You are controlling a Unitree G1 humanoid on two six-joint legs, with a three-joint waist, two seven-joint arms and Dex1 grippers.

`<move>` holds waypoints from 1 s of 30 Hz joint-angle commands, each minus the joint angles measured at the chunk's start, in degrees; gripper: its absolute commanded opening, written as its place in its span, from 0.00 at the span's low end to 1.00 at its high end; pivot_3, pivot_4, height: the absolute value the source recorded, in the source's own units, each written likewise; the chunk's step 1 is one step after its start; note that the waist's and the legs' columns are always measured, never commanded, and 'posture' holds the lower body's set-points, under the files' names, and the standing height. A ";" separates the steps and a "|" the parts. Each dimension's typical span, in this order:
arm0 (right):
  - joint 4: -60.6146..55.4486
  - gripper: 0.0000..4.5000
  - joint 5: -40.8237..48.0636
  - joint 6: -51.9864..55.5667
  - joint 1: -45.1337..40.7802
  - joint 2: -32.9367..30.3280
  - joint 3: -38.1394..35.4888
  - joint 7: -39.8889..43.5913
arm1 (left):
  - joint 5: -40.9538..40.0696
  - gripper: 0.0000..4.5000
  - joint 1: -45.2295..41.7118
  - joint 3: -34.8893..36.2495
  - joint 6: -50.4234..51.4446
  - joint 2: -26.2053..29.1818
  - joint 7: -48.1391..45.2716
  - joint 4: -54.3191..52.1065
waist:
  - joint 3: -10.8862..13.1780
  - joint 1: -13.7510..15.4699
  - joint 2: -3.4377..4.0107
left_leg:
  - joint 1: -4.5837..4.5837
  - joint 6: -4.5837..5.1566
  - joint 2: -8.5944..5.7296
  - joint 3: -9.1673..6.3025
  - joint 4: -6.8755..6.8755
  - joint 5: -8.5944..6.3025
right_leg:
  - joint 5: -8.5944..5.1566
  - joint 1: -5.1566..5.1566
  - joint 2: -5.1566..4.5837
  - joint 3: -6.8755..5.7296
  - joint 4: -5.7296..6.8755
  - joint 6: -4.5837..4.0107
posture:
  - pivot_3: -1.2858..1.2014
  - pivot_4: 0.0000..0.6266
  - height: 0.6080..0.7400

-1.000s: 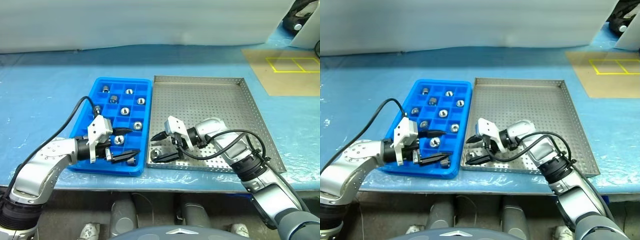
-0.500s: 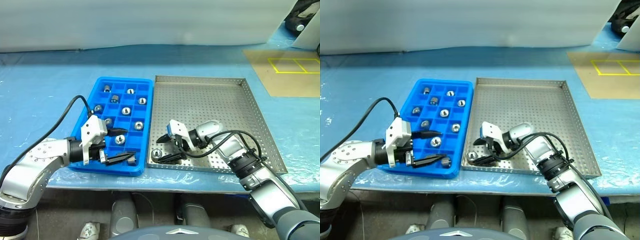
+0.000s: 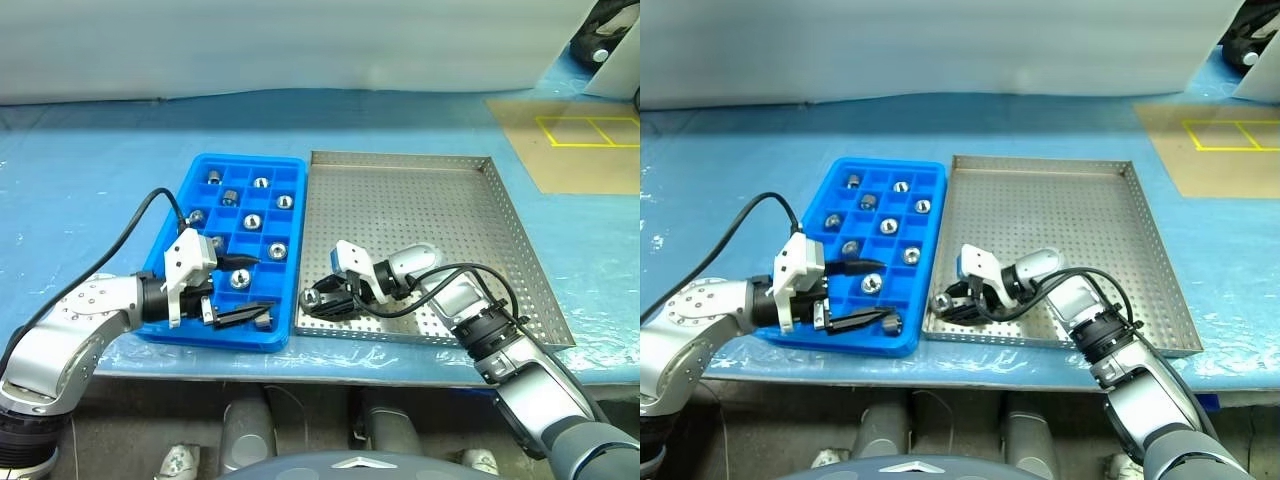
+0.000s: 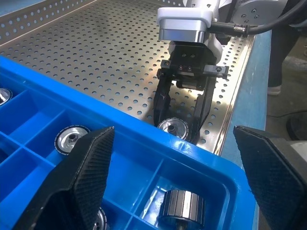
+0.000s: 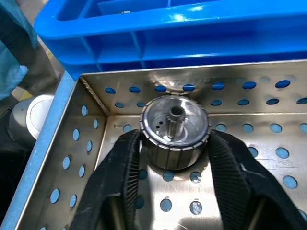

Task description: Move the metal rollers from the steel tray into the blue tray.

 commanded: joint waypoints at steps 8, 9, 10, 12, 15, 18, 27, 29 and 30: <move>0.73 0.36 -1.08 -1.83 -1.23 0.84 -1.62 -2.29 | 0.29 0.94 -2.09 -0.44 -1.17 -0.07 0.04 0.93 | 0.00 -0.03 0.00 | 0.02 -0.01 0.00 0.00 -0.01 0.00 | 0.00 0.00 0.00 0.00 0.01 0.00 | 0.54 0.24 1.00; 1.27 0.36 -1.44 -1.64 -1.47 0.75 -1.68 -2.65 | 0.35 0.94 -2.56 -0.57 -1.27 -0.14 -0.02 1.26 | 0.00 -0.03 0.00 | 0.02 -0.01 0.00 0.00 0.00 0.01 | 0.00 0.01 0.00 0.00 0.01 0.00 | 0.54 0.24 1.00; 1.61 0.36 -1.58 -1.75 -1.59 0.58 -1.76 -2.67 | 0.41 0.94 -2.97 -0.70 -1.36 -0.25 -0.07 1.57 | 0.00 -0.05 0.00 | 0.01 -0.01 0.00 0.00 0.00 0.01 | 0.00 0.00 0.00 0.01 0.01 0.00 | 0.54 0.24 1.00; 1.71 0.36 -1.40 -1.38 -1.71 0.14 -2.28 -2.88 | 0.52 0.94 -3.60 -1.03 -1.58 -0.46 -0.27 2.14 | 0.00 -0.04 0.00 | 0.02 -0.02 0.00 0.00 0.00 0.01 | 0.00 0.01 0.00 0.00 0.02 0.00 | 0.54 0.24 1.00; 0.62 0.36 -0.40 -0.20 -1.76 -1.50 -3.90 -2.36 | 0.92 0.94 -5.21 -1.95 -2.26 -1.08 -0.53 3.67 | 0.00 -0.08 0.00 | 0.02 -0.02 -0.01 0.00 0.00 0.01 | 0.00 0.01 0.00 0.01 0.02 0.00 | 0.53 0.24 1.00; -1.07 0.36 0.79 1.52 -1.61 -4.18 -5.87 -1.20 | 1.93 0.94 -7.46 -3.01 -3.48 -1.74 -1.01 6.32 | 0.00 0.04 -0.01 | -0.02 -0.02 -0.02 0.00 0.00 0.01 | 0.01 0.01 0.00 0.00 0.02 -0.01 | 0.52 0.24 1.00; -2.92 0.36 1.82 3.29 -0.26 -11.64 -11.73 -1.44 | 4.42 0.94 -13.04 -4.55 -7.50 -2.45 -3.47 14.13 | 0.00 -0.46 0.00 | 0.00 -0.03 -0.01 0.02 0.02 0.02 | 0.01 -0.02 0.03 0.05 0.02 -0.01 | 0.50 0.24 1.00; -2.60 0.36 2.22 3.71 -1.19 -10.88 -12.81 -2.73 | 4.67 0.94 -13.93 -3.79 -8.16 -2.20 -3.55 15.61 | 0.00 -0.93 -0.01 | -0.01 -0.03 -0.01 0.02 0.01 0.02 | 0.01 -0.03 0.04 0.05 0.02 -0.01 | 0.50 0.24 1.00; -2.73 0.36 2.55 3.94 -1.60 -10.47 -13.19 -2.99 | 4.66 0.94 -14.32 -3.22 -8.26 -2.02 -3.46 16.25 | 0.00 -1.19 -0.01 | -0.01 -0.03 0.00 0.02 0.01 0.02 | 0.01 -0.03 0.04 0.04 0.04 -0.01 | 0.50 0.24 1.00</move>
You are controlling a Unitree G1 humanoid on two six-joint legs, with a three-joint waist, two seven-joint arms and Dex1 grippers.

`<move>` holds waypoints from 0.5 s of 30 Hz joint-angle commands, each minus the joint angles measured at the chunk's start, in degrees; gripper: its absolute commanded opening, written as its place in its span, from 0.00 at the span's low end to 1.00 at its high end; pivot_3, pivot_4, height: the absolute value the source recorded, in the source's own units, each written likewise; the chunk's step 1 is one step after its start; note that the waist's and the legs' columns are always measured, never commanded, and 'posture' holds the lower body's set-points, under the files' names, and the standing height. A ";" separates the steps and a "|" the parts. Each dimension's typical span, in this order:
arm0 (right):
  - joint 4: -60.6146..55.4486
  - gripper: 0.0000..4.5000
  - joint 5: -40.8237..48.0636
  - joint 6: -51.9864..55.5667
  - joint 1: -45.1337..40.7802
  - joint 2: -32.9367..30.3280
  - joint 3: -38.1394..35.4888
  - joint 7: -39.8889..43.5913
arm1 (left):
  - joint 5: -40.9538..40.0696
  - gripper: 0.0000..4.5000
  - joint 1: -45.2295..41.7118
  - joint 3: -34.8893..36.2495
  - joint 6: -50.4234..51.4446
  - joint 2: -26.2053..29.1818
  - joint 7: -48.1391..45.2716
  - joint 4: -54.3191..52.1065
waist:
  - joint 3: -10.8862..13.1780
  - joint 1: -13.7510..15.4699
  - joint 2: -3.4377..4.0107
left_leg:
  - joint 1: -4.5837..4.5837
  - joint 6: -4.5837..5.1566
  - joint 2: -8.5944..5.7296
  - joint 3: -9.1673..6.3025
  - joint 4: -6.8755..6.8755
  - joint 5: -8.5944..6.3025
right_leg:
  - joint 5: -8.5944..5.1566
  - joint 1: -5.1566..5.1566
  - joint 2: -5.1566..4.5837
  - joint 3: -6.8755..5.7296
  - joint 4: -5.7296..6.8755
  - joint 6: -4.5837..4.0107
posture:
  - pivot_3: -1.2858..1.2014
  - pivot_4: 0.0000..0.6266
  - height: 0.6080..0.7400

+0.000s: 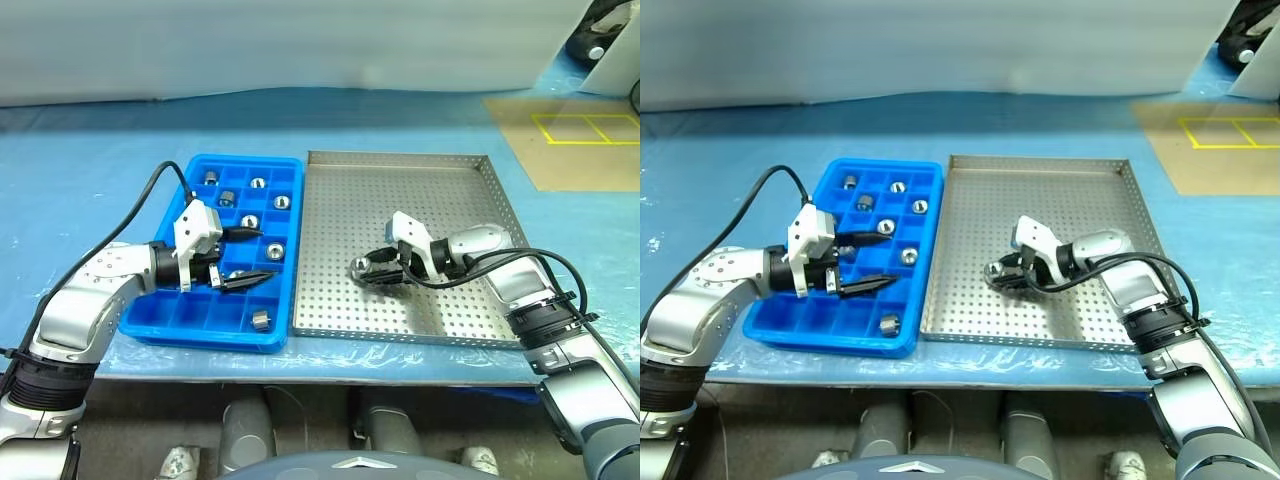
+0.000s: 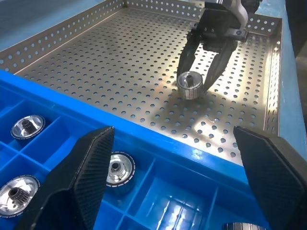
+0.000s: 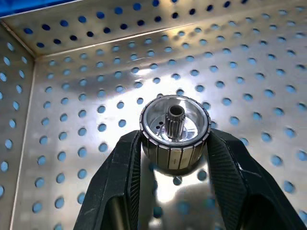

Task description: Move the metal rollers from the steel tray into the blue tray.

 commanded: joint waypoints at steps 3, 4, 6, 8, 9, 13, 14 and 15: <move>-1.98 0.36 2.68 -0.12 -4.41 3.99 -2.68 -1.96 | 0.42 0.94 -2.27 4.59 -2.22 2.40 -0.48 3.10 | 0.01 -0.77 -0.01 | 0.01 0.00 -0.01 0.00 0.03 0.00 | 0.00 0.00 -0.01 0.01 0.03 0.00 | 0.51 0.24 1.00; -2.14 0.36 2.65 -0.83 -5.33 5.23 -2.31 -2.19 | 0.45 0.94 -2.02 5.63 -2.35 3.32 -0.67 3.42 | 0.01 -1.00 -0.01 | 0.00 0.00 0.00 0.00 0.04 0.00 | 0.00 -0.04 0.00 0.02 0.07 0.00 | 0.52 0.24 1.00; -1.86 0.36 2.20 -2.80 -7.17 7.71 -1.05 -2.01 | 0.12 0.94 -0.50 8.03 -2.15 5.51 -1.14 3.02 | 0.01 -1.38 -0.01 | 0.00 -0.07 0.04 -0.01 0.01 0.04 | 0.00 -0.11 0.03 0.00 0.17 -0.01 | 0.53 0.24 1.00; -0.66 0.36 1.52 -4.68 -8.54 9.56 -0.17 -1.46 | -0.51 0.94 1.22 9.81 -1.93 7.13 -1.82 2.18 | 0.00 -1.28 -0.01 | -0.04 -0.09 0.04 -0.02 -0.01 0.05 | -0.01 -0.15 0.02 -0.04 0.18 -0.03 | 0.55 0.24 1.00; 0.43 0.36 1.44 -5.34 -9.47 10.75 0.24 -1.16 | -0.74 0.94 2.52 11.03 -1.70 7.90 -1.88 1.37 | 0.00 -1.14 -0.01 | -0.06 -0.07 0.02 -0.02 -0.02 0.05 | -0.02 -0.15 0.01 -0.04 0.15 -0.04 | 0.56 0.24 1.00; 7.31 0.36 0.19 -10.35 -14.11 16.16 3.03 0.70 | -2.03 0.94 10.05 18.90 -0.07 10.04 -0.35 -3.37 | 0.02 -0.17 -0.06 | -0.14 0.01 0.02 -0.02 -0.03 -0.01 | -0.03 -0.15 -0.02 -0.10 0.03 -0.06 | 0.59 0.24 1.00; 9.08 0.36 0.03 -11.60 -15.22 17.60 3.51 1.14 | -2.25 0.94 11.77 21.04 0.43 10.11 0.35 -4.40 | 0.02 0.04 -0.06 | -0.18 0.00 0.05 -0.03 -0.06 -0.01 | -0.05 -0.17 -0.03 -0.15 0.03 -0.09 | 0.61 0.24 1.00; 10.66 0.36 -0.05 -12.55 -16.22 18.94 3.87 1.58 | -2.50 0.94 13.41 23.01 1.00 10.13 0.96 -5.51 | 0.03 0.49 -0.07 | -0.18 0.00 0.07 -0.05 -0.06 0.00 | -0.06 -0.17 -0.03 -0.18 0.05 -0.12 | 0.61 0.24 1.00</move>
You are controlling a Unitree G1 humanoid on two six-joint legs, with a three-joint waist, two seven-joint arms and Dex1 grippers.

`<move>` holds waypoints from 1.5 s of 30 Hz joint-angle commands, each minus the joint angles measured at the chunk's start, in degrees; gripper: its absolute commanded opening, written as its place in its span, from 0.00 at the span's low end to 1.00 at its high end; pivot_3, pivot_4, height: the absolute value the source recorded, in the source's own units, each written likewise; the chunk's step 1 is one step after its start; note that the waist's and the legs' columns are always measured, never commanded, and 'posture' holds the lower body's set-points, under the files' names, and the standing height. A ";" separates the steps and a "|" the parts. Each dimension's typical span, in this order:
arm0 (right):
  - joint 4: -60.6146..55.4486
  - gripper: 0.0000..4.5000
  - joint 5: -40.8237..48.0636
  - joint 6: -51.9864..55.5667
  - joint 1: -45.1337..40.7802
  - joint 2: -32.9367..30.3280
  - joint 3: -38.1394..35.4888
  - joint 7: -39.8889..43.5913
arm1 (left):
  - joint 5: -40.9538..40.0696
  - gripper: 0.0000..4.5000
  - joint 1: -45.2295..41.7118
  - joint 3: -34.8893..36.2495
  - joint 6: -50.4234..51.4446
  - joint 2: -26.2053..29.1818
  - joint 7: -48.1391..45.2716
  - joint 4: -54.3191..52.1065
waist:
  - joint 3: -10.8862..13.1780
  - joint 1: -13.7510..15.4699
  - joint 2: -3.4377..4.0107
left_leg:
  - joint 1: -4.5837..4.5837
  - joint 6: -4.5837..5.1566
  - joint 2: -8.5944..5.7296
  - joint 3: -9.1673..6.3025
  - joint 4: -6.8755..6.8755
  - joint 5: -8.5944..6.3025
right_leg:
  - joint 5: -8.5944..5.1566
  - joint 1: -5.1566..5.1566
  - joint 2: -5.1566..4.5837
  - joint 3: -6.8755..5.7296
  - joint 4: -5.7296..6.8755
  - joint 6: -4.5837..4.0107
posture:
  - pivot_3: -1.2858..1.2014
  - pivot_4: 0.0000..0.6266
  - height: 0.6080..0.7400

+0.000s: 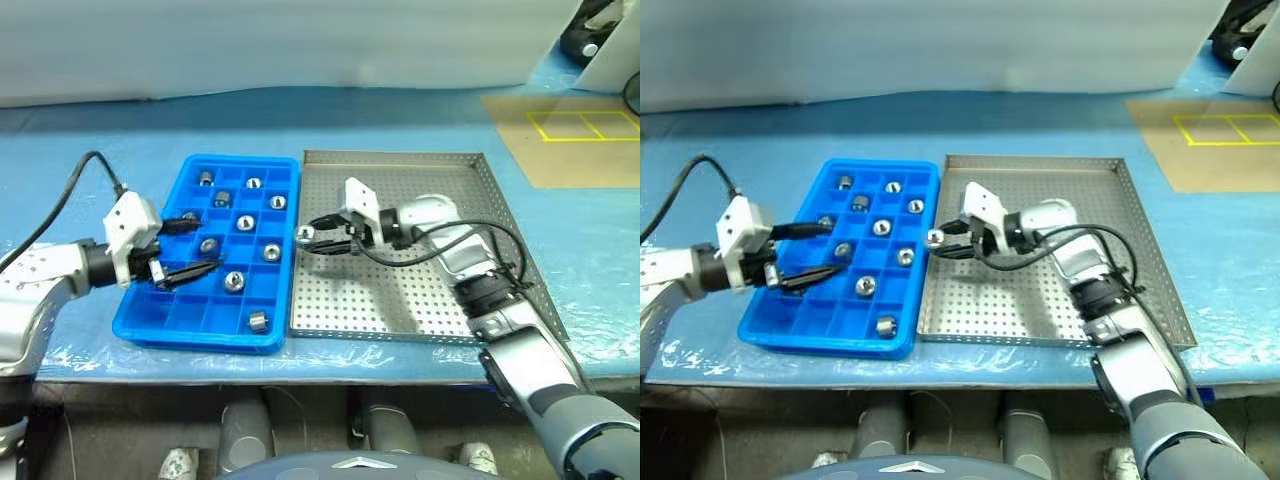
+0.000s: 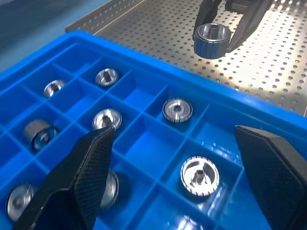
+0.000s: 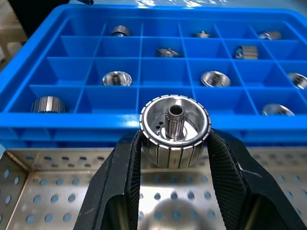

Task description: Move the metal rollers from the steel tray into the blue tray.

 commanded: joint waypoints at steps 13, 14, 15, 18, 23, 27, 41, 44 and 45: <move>26.10 0.36 -5.04 -19.48 -11.91 22.88 4.08 1.34 | -5.36 0.94 21.38 25.59 8.46 -2.94 8.94 -21.18 | 0.04 4.32 0.00 | -0.12 -0.03 0.05 -0.28 -0.18 -0.01 | -0.11 0.00 -0.01 -0.25 -0.07 -0.12 | 0.70 0.24 1.00; 26.41 0.36 -5.81 -20.01 -11.44 23.84 4.67 1.22 | -5.67 0.94 21.99 26.03 8.81 -3.28 9.41 -21.81 | 0.04 4.69 0.01 | -0.16 -0.03 0.05 -0.31 -0.20 -0.01 | -0.12 -0.02 -0.01 -0.29 -0.08 -0.13 | 0.70 0.24 1.00; 26.56 0.36 -6.40 -20.21 -10.93 24.64 5.22 1.37 | -5.85 0.94 22.42 26.24 9.02 -3.52 9.79 -22.23 | 0.05 5.13 0.02 | -0.25 -0.03 0.05 -0.41 -0.20 0.00 | -0.14 -0.03 -0.01 -0.37 -0.10 -0.14 | 0.70 0.24 1.00; 25.93 0.36 -7.39 -20.45 -9.00 26.08 6.43 2.34 | -6.13 0.94 22.98 25.81 9.29 -3.91 10.65 -23.01 | 0.05 6.12 0.03 | -0.36 -0.04 0.05 -0.60 -0.20 0.00 | -0.16 -0.04 -0.01 -0.49 -0.11 -0.15 | 0.70 0.24 1.00; 24.94 0.36 -8.12 -19.54 -7.67 26.84 6.80 2.52 | -6.82 0.94 22.34 24.38 9.54 -3.45 11.43 -23.10 | 0.07 7.23 0.07 | -0.46 -0.07 0.01 -0.86 -0.20 0.01 | -0.23 -0.02 0.00 -0.58 -0.10 -0.07 | 0.70 0.24 1.00; 25.53 0.36 -8.86 -19.83 -6.89 27.41 6.65 0.61 | -6.98 0.94 20.92 22.60 9.58 -3.10 11.89 -22.65 | 0.07 7.32 0.07 | -0.48 -0.11 0.00 -1.03 -0.20 0.03 | -0.33 -0.01 0.02 -0.64 -0.05 0.09 | 0.69 0.24 1.00; 24.07 0.96 -8.47 -18.62 -6.70 25.83 3.71 -2.79 | -6.55 0.94 15.84 16.74 8.90 -2.49 11.92 -20.36 | 0.05 7.06 0.05 | -0.63 -0.17 -0.02 -1.15 -0.20 0.07 | -0.29 -0.07 0.03 -0.76 -0.06 -0.17 | 0.67 0.24 1.00; 22.41 0.96 -7.42 -17.54 -7.81 24.39 1.36 -4.54 | -5.89 0.94 13.04 13.90 7.97 -2.18 11.45 -18.22 | 0.05 7.06 0.05 | -0.63 -0.19 -0.02 -1.16 -0.19 0.08 | -0.29 -0.07 0.03 -0.77 -0.02 -0.17 | 0.66 0.24 1.00; 21.63 0.96 -6.95 -16.94 -8.20 23.73 0.37 -5.05 | -5.67 0.94 11.86 12.78 7.62 -2.11 11.30 -17.37 | 0.05 7.12 0.05 | -0.63 -0.20 -0.02 -1.18 -0.18 0.09 | -0.29 -0.07 0.03 -0.78 0.02 -0.17 | 0.65 0.24 1.00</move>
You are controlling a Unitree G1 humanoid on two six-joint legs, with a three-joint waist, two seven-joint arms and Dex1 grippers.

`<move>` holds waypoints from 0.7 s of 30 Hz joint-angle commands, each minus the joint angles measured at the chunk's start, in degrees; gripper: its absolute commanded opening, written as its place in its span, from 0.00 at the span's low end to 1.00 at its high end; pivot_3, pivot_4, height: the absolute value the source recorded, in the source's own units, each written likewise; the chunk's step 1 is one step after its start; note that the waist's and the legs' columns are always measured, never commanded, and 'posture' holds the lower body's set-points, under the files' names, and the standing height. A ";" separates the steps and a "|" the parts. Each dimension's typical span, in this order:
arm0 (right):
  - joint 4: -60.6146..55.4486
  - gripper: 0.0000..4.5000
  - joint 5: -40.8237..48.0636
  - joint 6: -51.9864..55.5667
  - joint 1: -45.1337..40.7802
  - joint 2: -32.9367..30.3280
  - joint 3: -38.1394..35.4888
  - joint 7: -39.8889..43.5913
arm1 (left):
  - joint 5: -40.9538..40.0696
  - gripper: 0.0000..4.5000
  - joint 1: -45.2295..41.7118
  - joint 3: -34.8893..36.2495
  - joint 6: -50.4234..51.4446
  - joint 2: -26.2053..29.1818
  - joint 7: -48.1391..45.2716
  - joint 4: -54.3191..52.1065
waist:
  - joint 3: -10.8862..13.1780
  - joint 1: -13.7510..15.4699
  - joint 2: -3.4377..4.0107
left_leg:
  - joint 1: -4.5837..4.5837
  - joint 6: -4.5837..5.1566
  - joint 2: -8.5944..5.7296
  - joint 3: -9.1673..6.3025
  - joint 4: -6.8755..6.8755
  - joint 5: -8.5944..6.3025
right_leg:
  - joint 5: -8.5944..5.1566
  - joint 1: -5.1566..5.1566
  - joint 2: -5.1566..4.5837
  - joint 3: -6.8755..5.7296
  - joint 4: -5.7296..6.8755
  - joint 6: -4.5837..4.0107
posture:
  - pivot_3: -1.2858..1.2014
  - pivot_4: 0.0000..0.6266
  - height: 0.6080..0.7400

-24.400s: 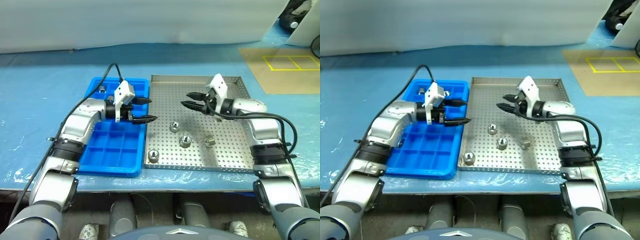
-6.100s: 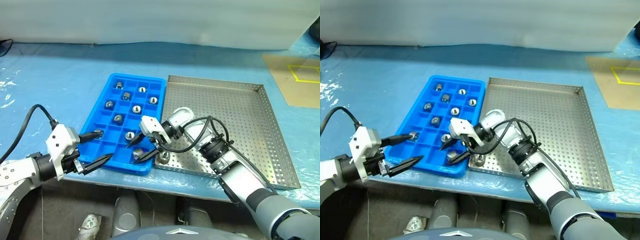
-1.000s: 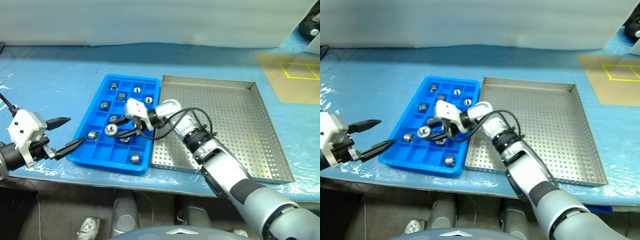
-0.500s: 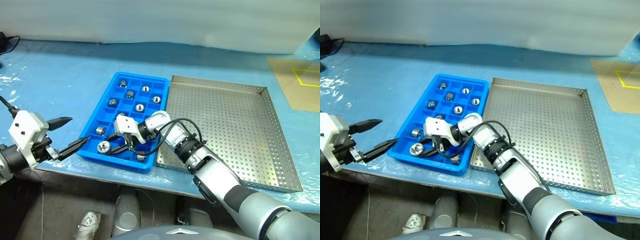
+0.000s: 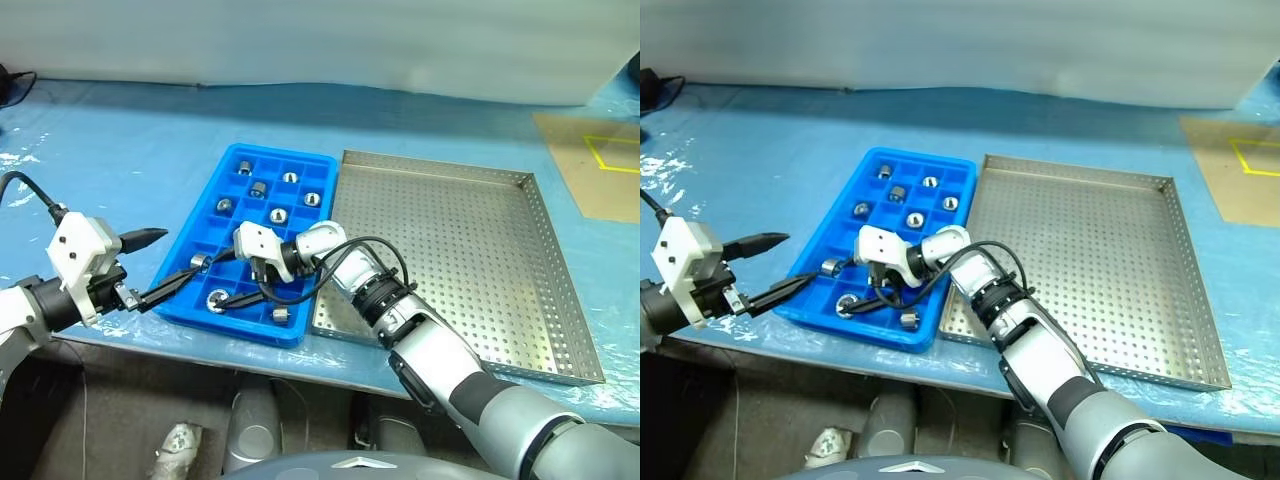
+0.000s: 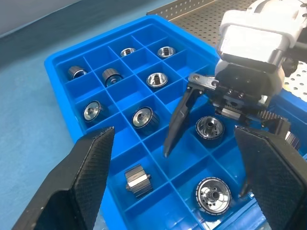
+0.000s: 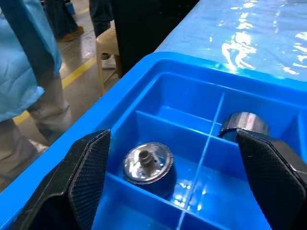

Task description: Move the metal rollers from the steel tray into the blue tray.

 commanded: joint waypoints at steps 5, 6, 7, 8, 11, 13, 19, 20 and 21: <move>-8.75 0.96 3.87 4.41 -2.66 -5.83 -7.10 -2.37 | 2.27 0.94 -9.31 -8.06 -3.95 0.97 -1.96 6.73 | -0.02 -0.32 0.00 | 0.03 -0.07 0.00 -0.04 0.12 0.04 | 0.00 0.03 0.00 -0.02 0.16 0.00 | 0.60 0.24 1.00; -9.85 0.96 4.10 5.14 -2.60 -7.27 -7.92 -2.75 | 2.76 0.94 -11.25 -9.78 -4.53 0.85 -2.44 8.23 | -0.02 -0.39 0.00 | 0.05 -0.09 0.00 -0.04 0.13 0.06 | 0.01 0.06 0.00 -0.02 0.18 0.00 | 0.60 0.24 1.00; -10.98 0.96 4.22 5.72 -2.38 -8.60 -8.61 -3.22 | 3.19 0.94 -13.00 -11.30 -5.05 0.70 -2.90 9.56 | -0.03 -0.62 -0.01 | 0.07 -0.10 -0.01 -0.05 0.14 0.07 | 0.01 0.08 0.00 -0.02 0.18 0.00 | 0.59 0.24 1.00; -12.15 0.96 4.39 6.52 -2.05 -10.06 -9.51 -3.88 | 3.81 0.94 -15.08 -13.06 -5.77 0.55 -3.57 11.23 | -0.03 -0.85 -0.02 | 0.07 -0.14 -0.01 -0.05 0.14 0.09 | 0.01 0.08 0.00 -0.02 0.18 0.00 | 0.59 0.24 1.00; -16.59 0.96 4.91 9.62 0.13 -14.70 -11.84 -5.76 | 5.27 0.94 -20.39 -17.67 -7.64 -0.48 -5.17 15.25 | -0.05 -1.82 -0.05 | 0.06 -0.28 -0.03 -0.06 0.20 0.18 | 0.03 0.11 0.00 -0.03 0.19 -0.01 | 0.56 0.24 1.00; -20.54 0.96 5.48 12.17 2.47 -18.22 -13.15 -6.18 | 6.38 0.94 -23.44 -20.63 -8.88 -1.74 -6.01 17.67 | -0.06 -2.48 -0.07 | 0.05 -0.47 -0.05 -0.05 0.20 0.29 | 0.04 0.12 0.00 -0.03 0.18 -0.01 | 0.55 0.24 1.00; -32.13 0.96 7.25 19.95 10.53 -26.33 -16.99 -8.74 | 9.29 0.94 -29.89 -27.95 -12.03 -7.06 -7.28 23.56 | -0.06 -5.05 -0.05 | 0.04 -0.52 -0.05 -0.05 0.18 0.33 | 0.04 0.11 0.03 -0.03 0.16 -0.01 | 0.53 0.24 1.00; -34.03 0.96 7.66 21.28 12.02 -27.27 -17.52 -9.25 | 9.55 0.94 -30.56 -28.89 -12.34 -8.15 -7.30 23.98 | -0.06 -5.39 -0.05 | 0.07 -0.53 -0.05 -0.05 0.18 0.34 | 0.05 0.11 0.03 -0.02 0.17 -0.01 | 0.53 0.24 1.00; -35.43 0.96 8.07 22.37 13.10 -27.95 -17.84 -9.64 | 9.82 0.94 -31.00 -29.57 -12.59 -9.00 -7.23 24.26 | -0.06 -5.73 -0.04 | 0.09 -0.54 -0.05 -0.05 0.18 0.34 | 0.04 0.12 0.02 -0.02 0.19 -0.01 | 0.53 0.24 1.00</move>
